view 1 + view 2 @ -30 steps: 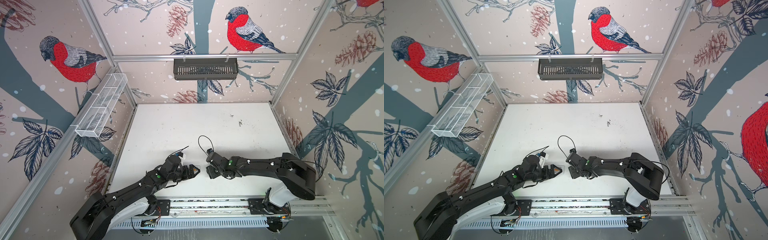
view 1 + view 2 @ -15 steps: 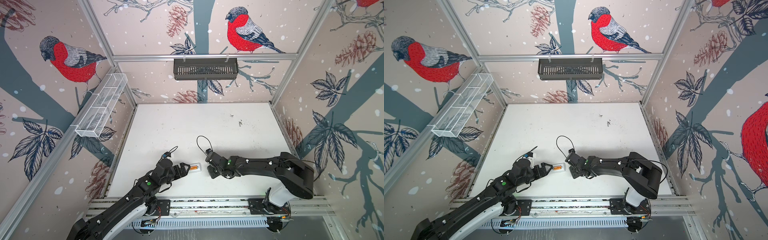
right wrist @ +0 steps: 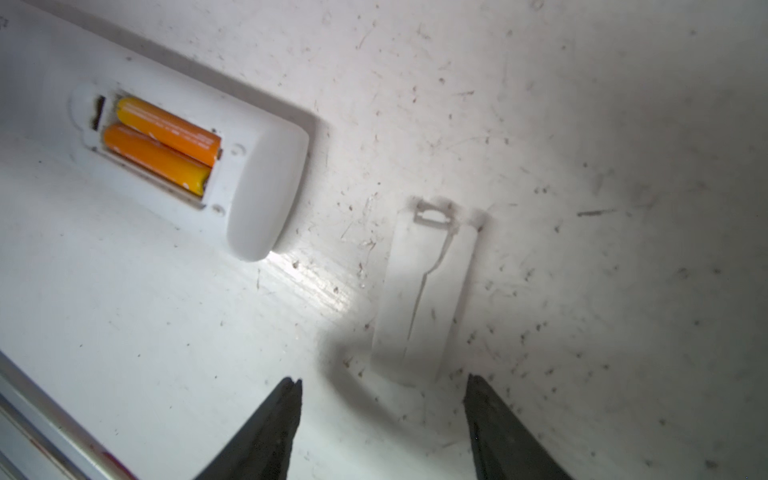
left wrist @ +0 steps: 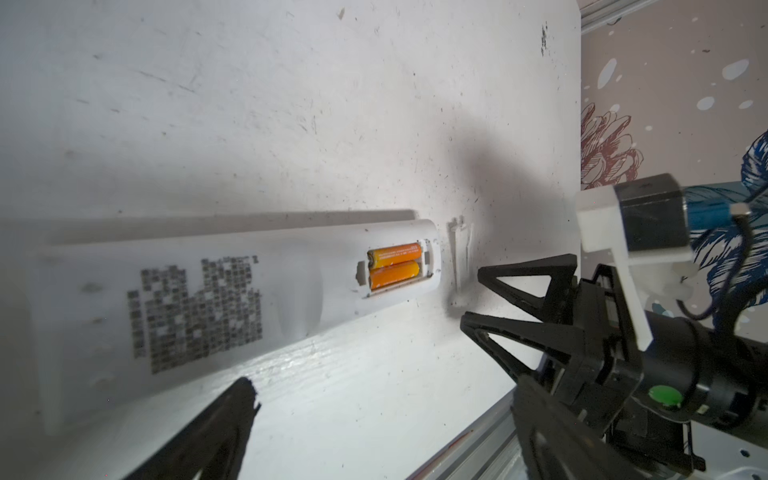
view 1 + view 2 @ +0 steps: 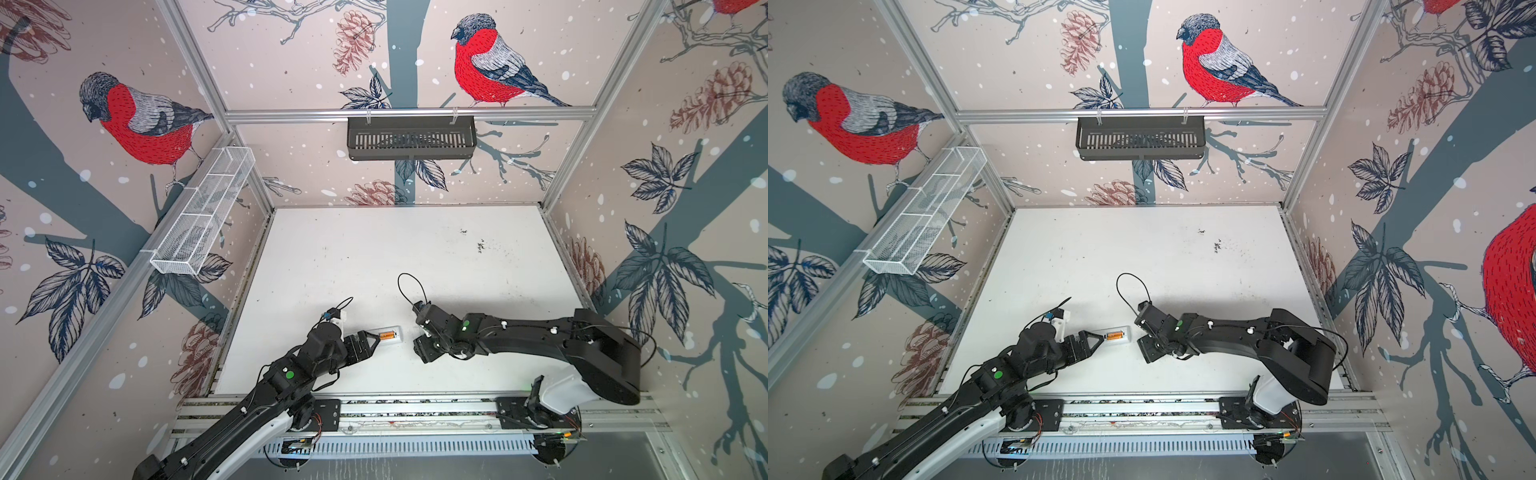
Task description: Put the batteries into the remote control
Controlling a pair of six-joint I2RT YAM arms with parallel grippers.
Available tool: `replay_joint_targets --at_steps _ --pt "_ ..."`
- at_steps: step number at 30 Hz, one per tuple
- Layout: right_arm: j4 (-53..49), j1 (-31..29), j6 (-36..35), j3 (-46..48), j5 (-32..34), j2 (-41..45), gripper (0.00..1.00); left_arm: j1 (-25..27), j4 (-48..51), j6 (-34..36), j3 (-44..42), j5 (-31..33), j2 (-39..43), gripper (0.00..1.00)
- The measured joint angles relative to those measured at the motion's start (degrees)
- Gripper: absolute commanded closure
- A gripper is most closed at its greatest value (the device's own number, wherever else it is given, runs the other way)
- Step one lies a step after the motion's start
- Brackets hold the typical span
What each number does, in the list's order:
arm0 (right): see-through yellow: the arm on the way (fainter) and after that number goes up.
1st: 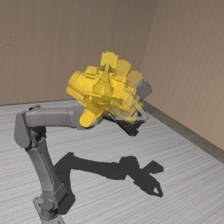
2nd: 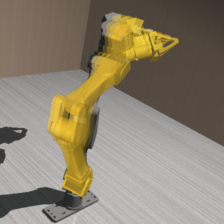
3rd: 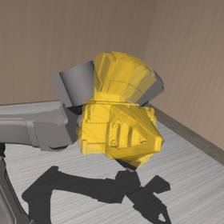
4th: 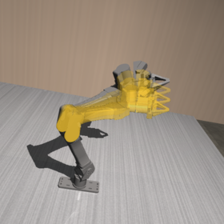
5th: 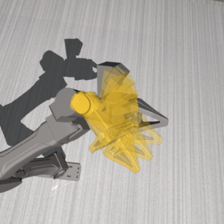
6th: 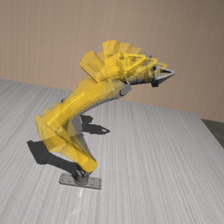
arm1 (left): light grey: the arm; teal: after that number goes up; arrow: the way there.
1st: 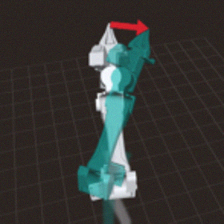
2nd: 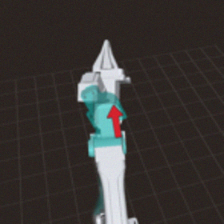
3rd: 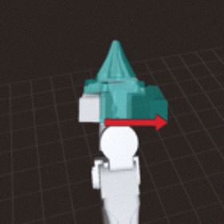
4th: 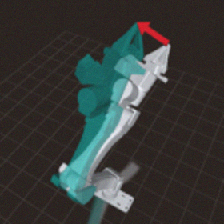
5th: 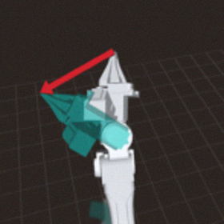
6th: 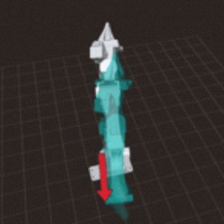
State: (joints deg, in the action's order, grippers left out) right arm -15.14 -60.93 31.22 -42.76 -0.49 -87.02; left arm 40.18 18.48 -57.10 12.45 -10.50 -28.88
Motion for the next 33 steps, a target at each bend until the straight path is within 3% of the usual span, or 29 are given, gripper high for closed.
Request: replay_joint_targets --at_steps 14,26,33 --pt "-2.29 3.02 -0.13 2.71 -0.66 4.15 0.32 0.81 1.46 -1.55 -1.11 1.77 -4.24 0.04" --pt "-1.70 2.05 0.33 3.26 -1.22 3.06 0.33 -12.39 -8.87 5.53 -0.70 3.02 -13.92 0.04" --pt "0.57 1.68 0.52 0.33 -0.59 -1.09 0.36 -16.24 -15.34 10.60 0.59 -0.92 -20.33 0.04"
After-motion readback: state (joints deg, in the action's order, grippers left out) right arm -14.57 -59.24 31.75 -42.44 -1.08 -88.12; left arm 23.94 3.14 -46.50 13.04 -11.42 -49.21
